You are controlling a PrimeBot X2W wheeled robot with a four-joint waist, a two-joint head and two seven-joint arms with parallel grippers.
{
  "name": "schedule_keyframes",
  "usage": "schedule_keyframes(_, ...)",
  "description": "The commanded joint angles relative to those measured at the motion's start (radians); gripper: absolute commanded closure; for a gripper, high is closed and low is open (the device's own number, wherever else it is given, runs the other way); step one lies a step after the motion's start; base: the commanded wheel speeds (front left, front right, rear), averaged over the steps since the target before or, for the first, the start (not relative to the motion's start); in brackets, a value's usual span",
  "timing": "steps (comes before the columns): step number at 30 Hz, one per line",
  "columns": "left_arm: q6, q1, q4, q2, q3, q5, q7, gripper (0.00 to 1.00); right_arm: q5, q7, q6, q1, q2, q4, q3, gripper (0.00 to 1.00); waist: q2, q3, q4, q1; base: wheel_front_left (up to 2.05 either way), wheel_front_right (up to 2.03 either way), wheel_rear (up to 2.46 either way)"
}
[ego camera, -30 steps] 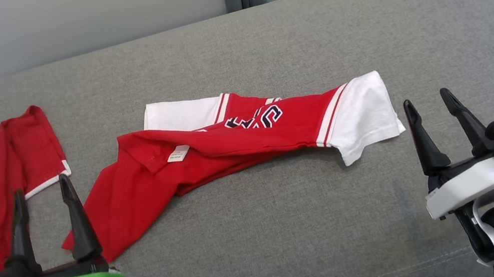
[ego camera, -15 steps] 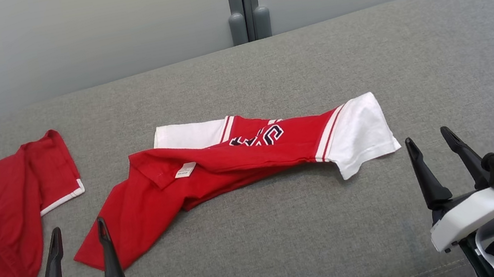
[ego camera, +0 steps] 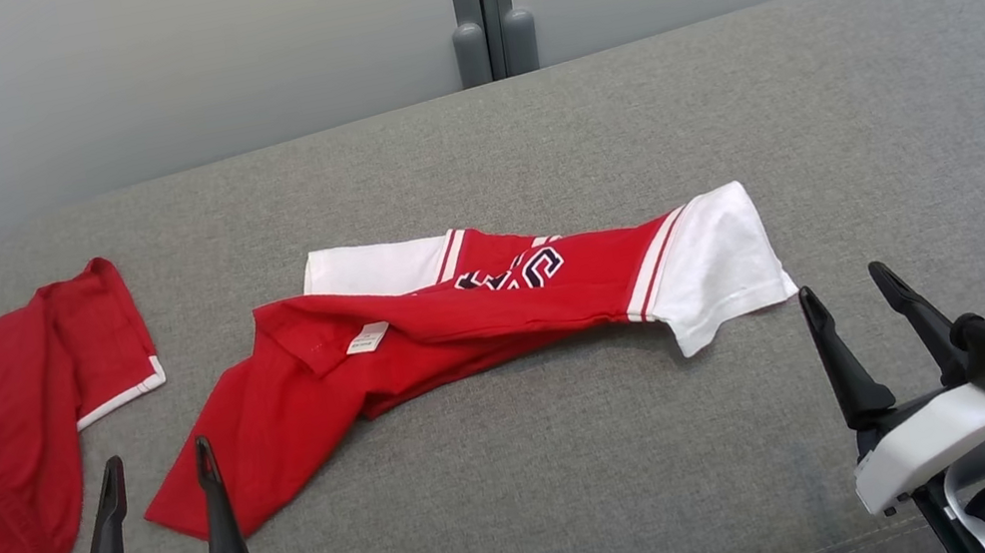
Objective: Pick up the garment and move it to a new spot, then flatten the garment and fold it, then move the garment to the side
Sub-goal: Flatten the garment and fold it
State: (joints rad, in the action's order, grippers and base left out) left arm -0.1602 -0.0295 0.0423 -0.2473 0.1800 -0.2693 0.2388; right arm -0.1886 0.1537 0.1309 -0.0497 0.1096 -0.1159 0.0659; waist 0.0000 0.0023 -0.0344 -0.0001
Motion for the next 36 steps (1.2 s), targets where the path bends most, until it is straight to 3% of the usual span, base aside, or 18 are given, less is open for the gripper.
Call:
schedule_keyframes(1,-0.005,0.007,0.002,-0.003,0.003,-0.008,-0.003,0.00,0.002,-0.002,0.000,0.009,0.006,0.007,-0.001,0.00,0.0000,0.004,0.003,0.0001,0.00,0.00,0.00)
schedule_keyframes(7,0.013,0.032,0.003,-0.006,0.027,-0.002,-0.016,0.00,-0.005,-0.006,0.000,-0.001,0.011,0.013,-0.003,0.00,0.0000,0.017,0.009,0.0001,0.00,0.00,0.00)
schedule_keyframes(17,0.162,0.182,0.090,0.017,0.156,-0.047,-0.177,0.00,-0.035,-0.037,0.000,-0.051,0.039,-0.025,0.007,0.00,0.0000,0.106,0.003,0.0001,0.00,0.00,0.00)
schedule_keyframes(22,0.211,0.280,0.158,0.031,0.174,-0.091,-0.270,0.00,-0.052,-0.033,0.000,-0.090,0.053,-0.063,0.011,0.00,0.0000,0.175,-0.007,0.0001,0.00,0.00,0.00)
schedule_keyframes(35,0.249,0.506,0.281,0.013,0.146,-0.194,-0.452,0.00,-0.088,0.013,0.000,-0.259,0.104,-0.235,0.043,0.00,0.0000,0.348,-0.018,0.0001,0.00,0.00,0.00)
schedule_keyframes(36,0.247,0.514,0.285,0.010,0.147,-0.192,-0.460,0.05,-0.091,0.018,0.000,-0.271,0.107,-0.246,0.046,0.00,0.0000,0.357,-0.019,0.0001,0.00,0.00,0.00)
